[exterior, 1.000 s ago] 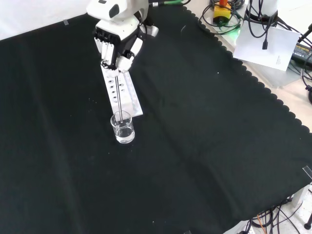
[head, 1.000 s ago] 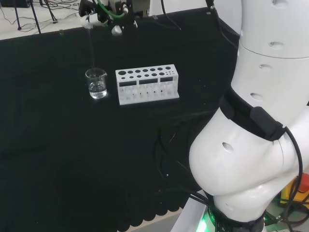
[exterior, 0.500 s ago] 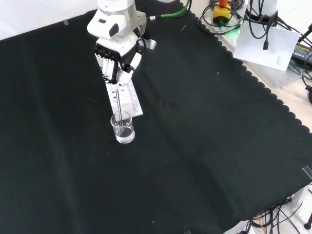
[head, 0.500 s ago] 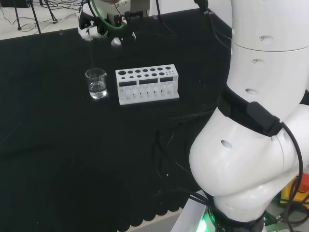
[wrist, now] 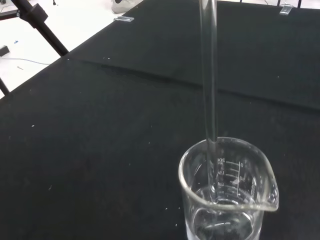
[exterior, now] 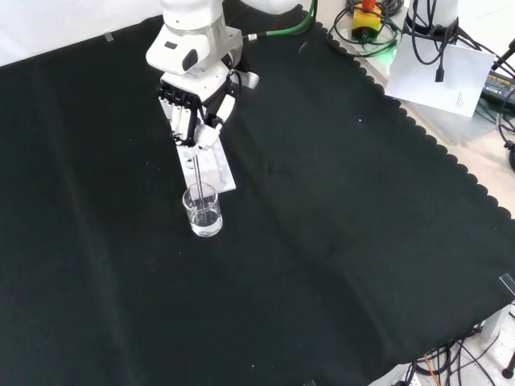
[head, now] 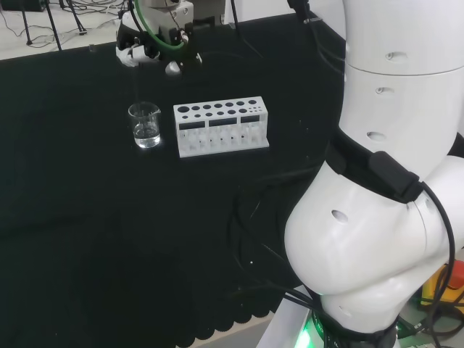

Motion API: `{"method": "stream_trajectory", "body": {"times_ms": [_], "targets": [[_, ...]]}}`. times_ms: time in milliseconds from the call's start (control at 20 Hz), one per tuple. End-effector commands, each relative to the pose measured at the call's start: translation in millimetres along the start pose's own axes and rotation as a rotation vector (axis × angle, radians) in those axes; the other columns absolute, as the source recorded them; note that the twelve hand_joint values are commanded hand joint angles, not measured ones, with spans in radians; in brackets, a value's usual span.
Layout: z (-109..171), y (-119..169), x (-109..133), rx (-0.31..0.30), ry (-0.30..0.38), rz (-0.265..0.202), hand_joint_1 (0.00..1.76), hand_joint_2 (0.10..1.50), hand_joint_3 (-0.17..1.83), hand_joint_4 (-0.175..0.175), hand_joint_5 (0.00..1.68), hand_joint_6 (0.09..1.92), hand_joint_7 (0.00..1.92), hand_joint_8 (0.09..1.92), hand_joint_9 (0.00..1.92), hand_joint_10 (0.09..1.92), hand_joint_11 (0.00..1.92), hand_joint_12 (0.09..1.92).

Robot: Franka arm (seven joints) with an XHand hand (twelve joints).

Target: Stir in the beaker to the left of the white test tube rack with the glass rod.

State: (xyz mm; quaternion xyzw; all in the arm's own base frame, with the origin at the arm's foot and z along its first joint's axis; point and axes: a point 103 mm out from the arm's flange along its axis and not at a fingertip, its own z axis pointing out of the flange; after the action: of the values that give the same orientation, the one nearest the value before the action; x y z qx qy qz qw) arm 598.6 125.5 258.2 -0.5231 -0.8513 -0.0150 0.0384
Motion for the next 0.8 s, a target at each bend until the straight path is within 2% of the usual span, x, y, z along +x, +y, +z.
{"method": "stream_trajectory", "body": {"times_ms": [50,550,800], "targets": [[1.9,10.7,-11.4,0.009,0.005,0.003,1.3,1.15,-0.17,-0.175,1.17,0.41,1.08,1.19,1.6,0.81,1.62,0.58],[-5.3,-11.5,-42.9,0.02,0.005,0.075,1.3,1.15,-0.17,-0.175,1.17,0.41,1.08,1.19,1.6,0.81,1.62,0.58],[5.2,-17.8,-26.6,0.045,-0.001,0.066,1.3,1.15,-0.17,-0.175,1.17,0.41,1.08,1.19,1.6,0.81,1.62,0.58]]}}
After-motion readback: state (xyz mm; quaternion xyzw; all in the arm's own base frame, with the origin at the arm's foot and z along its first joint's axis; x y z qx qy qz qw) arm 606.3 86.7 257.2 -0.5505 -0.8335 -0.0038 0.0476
